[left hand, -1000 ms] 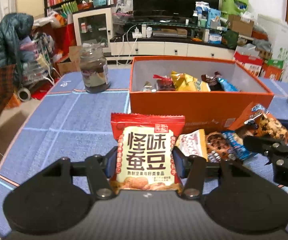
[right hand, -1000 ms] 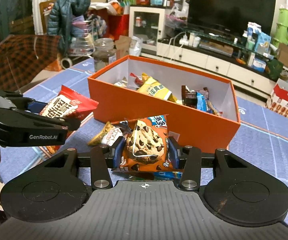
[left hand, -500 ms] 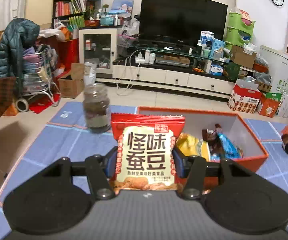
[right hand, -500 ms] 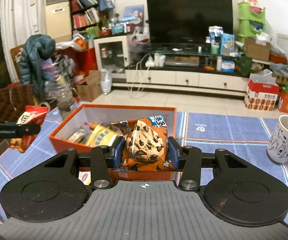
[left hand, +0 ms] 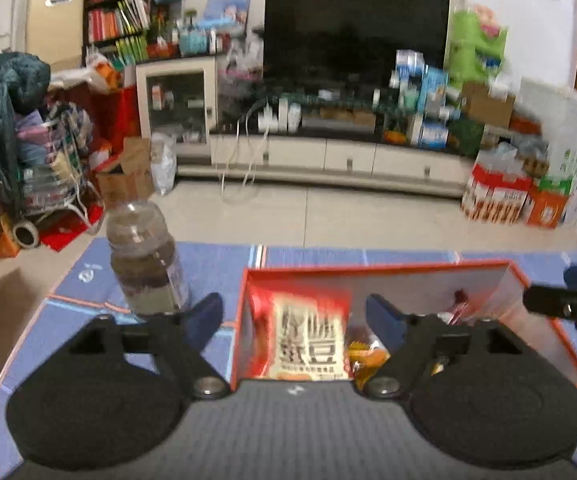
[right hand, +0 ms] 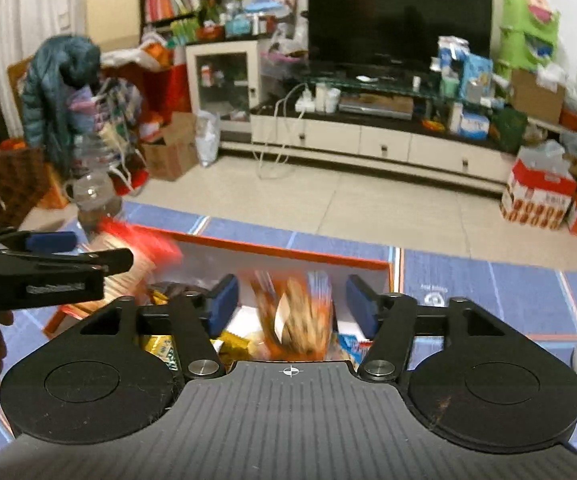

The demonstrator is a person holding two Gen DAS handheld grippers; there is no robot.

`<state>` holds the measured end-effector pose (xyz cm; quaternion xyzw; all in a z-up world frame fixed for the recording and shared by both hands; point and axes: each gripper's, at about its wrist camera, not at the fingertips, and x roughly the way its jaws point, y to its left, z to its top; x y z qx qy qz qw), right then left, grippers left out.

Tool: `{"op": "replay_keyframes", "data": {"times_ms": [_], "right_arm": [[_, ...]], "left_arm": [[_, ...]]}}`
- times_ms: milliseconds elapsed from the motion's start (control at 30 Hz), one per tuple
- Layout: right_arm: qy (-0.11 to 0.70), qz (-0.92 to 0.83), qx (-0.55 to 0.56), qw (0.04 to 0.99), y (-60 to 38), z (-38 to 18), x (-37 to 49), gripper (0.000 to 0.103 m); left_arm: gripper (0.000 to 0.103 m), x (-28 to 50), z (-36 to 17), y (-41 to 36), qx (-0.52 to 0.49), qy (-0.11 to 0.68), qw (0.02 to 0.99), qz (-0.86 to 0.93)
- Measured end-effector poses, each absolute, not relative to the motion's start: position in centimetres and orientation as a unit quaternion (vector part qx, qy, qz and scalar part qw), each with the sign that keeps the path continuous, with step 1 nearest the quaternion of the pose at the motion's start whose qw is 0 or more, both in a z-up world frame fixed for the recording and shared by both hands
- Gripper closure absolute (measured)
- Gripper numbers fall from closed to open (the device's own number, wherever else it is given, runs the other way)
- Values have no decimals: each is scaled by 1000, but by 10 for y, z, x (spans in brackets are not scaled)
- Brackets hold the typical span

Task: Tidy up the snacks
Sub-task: 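Move both open grippers back toward the remaining snacks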

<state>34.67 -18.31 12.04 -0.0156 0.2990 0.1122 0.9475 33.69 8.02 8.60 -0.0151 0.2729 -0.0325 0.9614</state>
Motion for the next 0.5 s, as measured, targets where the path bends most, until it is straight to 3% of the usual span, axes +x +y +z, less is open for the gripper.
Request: {"op": "replay_keyframes", "data": {"times_ms": [100, 200, 367, 500], "right_arm": [[273, 108, -15, 956, -198, 124, 305, 37], [273, 107, -17, 956, -213, 110, 257, 28], [328, 96, -22, 940, -225, 59, 208, 29], [333, 93, -46, 937, -215, 33, 209, 32]], "left_arm": [[3, 306, 98, 89, -22, 243, 969, -42], [3, 263, 96, 90, -7, 231, 970, -71], [3, 208, 65, 83, 48, 237, 962, -124], [3, 188, 39, 75, 159, 196, 947, -200]]}}
